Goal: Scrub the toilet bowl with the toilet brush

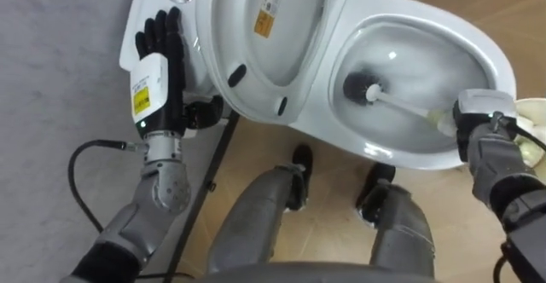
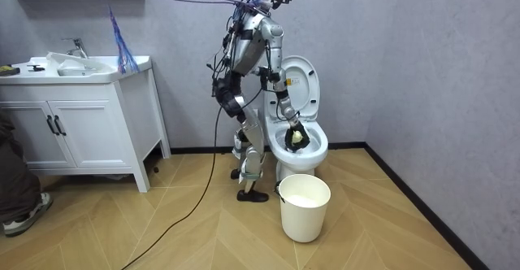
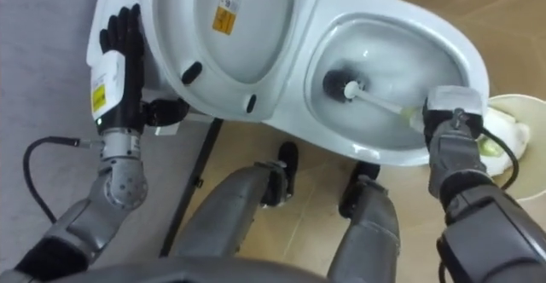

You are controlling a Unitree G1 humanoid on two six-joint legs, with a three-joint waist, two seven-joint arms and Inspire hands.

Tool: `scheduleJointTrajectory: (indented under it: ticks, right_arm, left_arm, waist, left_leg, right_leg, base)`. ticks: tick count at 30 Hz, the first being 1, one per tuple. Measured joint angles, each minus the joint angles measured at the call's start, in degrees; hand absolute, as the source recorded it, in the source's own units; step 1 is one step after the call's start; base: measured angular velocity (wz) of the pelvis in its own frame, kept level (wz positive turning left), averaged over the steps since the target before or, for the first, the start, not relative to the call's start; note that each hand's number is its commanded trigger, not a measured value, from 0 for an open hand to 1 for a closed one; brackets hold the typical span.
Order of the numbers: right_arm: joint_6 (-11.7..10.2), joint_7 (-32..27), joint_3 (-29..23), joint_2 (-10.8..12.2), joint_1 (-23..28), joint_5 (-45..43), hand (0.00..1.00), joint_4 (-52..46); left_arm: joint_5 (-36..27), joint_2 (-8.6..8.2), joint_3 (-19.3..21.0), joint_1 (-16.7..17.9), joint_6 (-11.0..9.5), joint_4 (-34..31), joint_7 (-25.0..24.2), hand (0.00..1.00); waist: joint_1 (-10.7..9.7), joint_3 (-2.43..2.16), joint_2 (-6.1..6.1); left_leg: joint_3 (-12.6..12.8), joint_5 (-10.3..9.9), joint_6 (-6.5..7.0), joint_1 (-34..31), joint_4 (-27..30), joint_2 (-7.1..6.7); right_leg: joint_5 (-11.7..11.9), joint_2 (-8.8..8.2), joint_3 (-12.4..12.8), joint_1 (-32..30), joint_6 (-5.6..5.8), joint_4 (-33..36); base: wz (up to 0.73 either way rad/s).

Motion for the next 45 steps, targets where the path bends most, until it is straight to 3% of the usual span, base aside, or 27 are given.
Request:
scheduleJointTrajectory:
  ticks: [3, 7, 9, 10, 12, 17, 22, 25, 26, 29, 34, 38, 41, 43, 45]
  right_arm:
    - [-1.89, 0.55, -0.47, -0.98, 2.86, 0.22, 1.00, 0.88]
    - [-2.88, 1.81, -1.66, -1.04, 7.64, 1.21, 1.00, 1.38]
    - [-3.75, 2.69, -4.67, -0.76, 11.20, 1.89, 1.00, 1.39]
    - [-3.89, 2.77, -5.22, -0.76, 12.10, 2.26, 1.00, 1.39]
    - [-3.88, 3.00, -8.58, 0.19, 16.63, 2.51, 1.00, 0.72]
    - [-3.37, 3.92, -15.06, 4.84, 24.54, 3.30, 1.00, -1.17]
    - [-3.50, 5.91, -16.36, 8.28, 27.92, 5.86, 1.00, -1.78]
    - [-3.56, 7.20, -17.90, 9.99, 28.18, 6.27, 1.00, -2.12]
    - [-3.63, 7.28, -18.57, 10.52, 28.24, 7.45, 1.00, -2.14]
    - [-4.00, 7.06, -21.90, 11.38, 28.99, 11.64, 1.00, -1.77]
    - [-4.51, 4.78, -26.85, 11.61, 30.58, 16.63, 1.00, -1.67]
    - [-5.44, 3.32, -30.63, 14.37, 32.71, 19.94, 1.00, -1.83]
    - [-6.66, 1.71, -33.90, 15.02, 33.53, 20.42, 1.00, -1.82]
    - [-7.62, 0.26, -34.28, 15.08, 34.24, 20.42, 1.00, -2.21]
    - [-8.61, -1.10, -34.56, 15.59, 34.43, 20.41, 1.00, -2.20]
  left_arm:
    - [0.03, 0.18, 1.20, -0.08, -1.37, 2.14, -2.53, 0.00]
    - [-0.01, 0.43, 3.09, 0.16, -2.29, 5.24, -4.95, 0.00]
    - [-0.10, 0.54, 5.57, 2.09, -2.47, 6.86, -6.67, 0.00]
    - [-0.17, 0.58, 6.35, 2.66, -2.52, 7.26, -7.11, 0.00]
    - [-0.36, 0.25, 9.95, 6.70, -2.49, 7.57, -8.67, 0.00]
    - [-3.21, -0.95, 15.04, 15.31, -2.13, 7.79, -8.89, 0.00]
    - [-8.26, -3.66, 18.69, 19.67, -0.48, 11.68, -9.42, 0.00]
    - [-9.26, -4.35, 20.14, 22.09, 2.23, 15.13, -9.53, 0.00]
    - [-10.15, -4.96, 21.00, 23.47, 3.16, 15.45, -9.50, 0.00]
    - [-11.93, -5.77, 22.26, 25.20, 3.65, 18.77, -9.52, 0.00]
    - [-16.47, -7.02, 26.51, 24.38, 5.00, 24.98, -9.24, 0.00]
    - [-21.37, -8.09, 30.33, 23.10, 5.82, 30.05, -8.48, 0.00]
    - [-21.33, -8.85, 33.17, 21.09, 6.47, 34.00, -8.48, 0.00]
    - [-21.37, -9.42, 35.15, 20.40, 6.74, 34.48, -8.35, 0.00]
    - [-22.78, -9.87, 36.37, 19.65, 7.32, 35.58, -8.15, 0.00]
  waist:
    - [-0.11, 0.10, -1.52]
    - [-0.27, -0.08, -3.48]
    - [-0.34, -0.84, -4.78]
    - [-0.36, -0.95, -4.97]
    - [-0.44, -2.07, -6.19]
    - [-2.65, -2.88, -7.68]
    - [-3.53, -2.85, -7.74]
    - [-4.58, -2.88, -8.87]
    - [-5.02, -2.55, -9.56]
    - [-5.53, -2.31, -10.64]
    - [-6.47, -2.33, -10.36]
    - [-7.51, -2.73, -9.16]
    - [-9.84, -2.39, -8.17]
    - [-10.41, -2.73, -7.50]
    - [-12.32, -2.78, -6.80]
  left_leg:
    - [-0.18, 0.00, 0.01, 3.12, -0.10, -0.38]
    - [-0.57, 0.01, 0.00, 8.65, -2.11, -0.54]
    - [-0.79, 0.02, -0.02, 12.79, -3.86, -0.40]
    - [-1.05, 0.00, -0.04, 13.86, -4.19, -0.40]
    - [-1.23, -0.15, -0.29, 18.49, -5.93, -0.08]
    - [-2.16, -0.45, -0.75, 27.03, -9.87, 0.53]
    - [-2.96, -0.79, -1.33, 34.70, -13.96, 0.20]
    - [-3.40, -0.99, -1.64, 36.20, -14.50, 0.23]
    - [-3.41, -0.99, -1.64, 36.60, -14.62, 0.30]
    - [-3.54, -1.09, -1.77, 38.56, -15.33, 0.34]
    - [-3.29, -2.27, -2.59, 40.85, -15.86, 0.89]
    - [-0.97, -2.84, -2.73, 43.12, -18.14, 1.57]
    - [0.53, -2.91, -2.59, 44.48, -19.66, 1.52]
    - [2.12, -2.93, -2.52, 45.24, -20.38, 1.58]
    - [3.40, -2.93, -2.50, 45.81, -20.65, 1.52]
  right_leg:
    - [-1.58, -0.33, -0.28, 3.45, 0.17, 0.14]
    - [-2.56, -0.41, -1.51, 9.14, 0.28, -1.19]
    - [-2.64, 0.13, -1.71, 13.40, 0.38, -3.36]
    - [-2.63, 0.22, -1.85, 14.55, 0.39, -3.89]
    - [-2.52, 1.12, -1.94, 19.65, 0.58, -6.81]
    - [-2.39, 2.66, -4.38, 30.03, 1.10, -12.95]
    - [-3.38, 2.93, -4.69, 36.57, 1.98, -15.24]
    - [-3.54, 3.06, -5.29, 38.39, 2.07, -16.24]
    - [-3.38, 3.23, -5.49, 39.14, 2.07, -16.77]
    - [-3.04, 3.89, -5.30, 41.53, 2.40, -18.55]
    - [-2.83, 4.62, -4.59, 43.48, 2.67, -19.36]
    - [-2.52, 5.29, -2.23, 43.55, 2.75, -19.32]
    - [-2.26, 5.62, -0.91, 43.46, 3.01, -19.21]
    - [-2.15, 5.76, 0.80, 43.13, 3.10, -18.96]
    - [-2.12, 5.79, 2.15, 42.76, 3.16, -18.70]
  base:
    - [0.16]
    - [0.13]
    - [-0.09]
    - [-0.13]
    - [-0.11]
    - [0.17]
    - [0.05]
    - [0.00]
    - [0.13]
    - [0.07]
    - [-0.05]
    - [-0.28]
    - [-0.29]
    - [-0.40]
    - [-0.31]
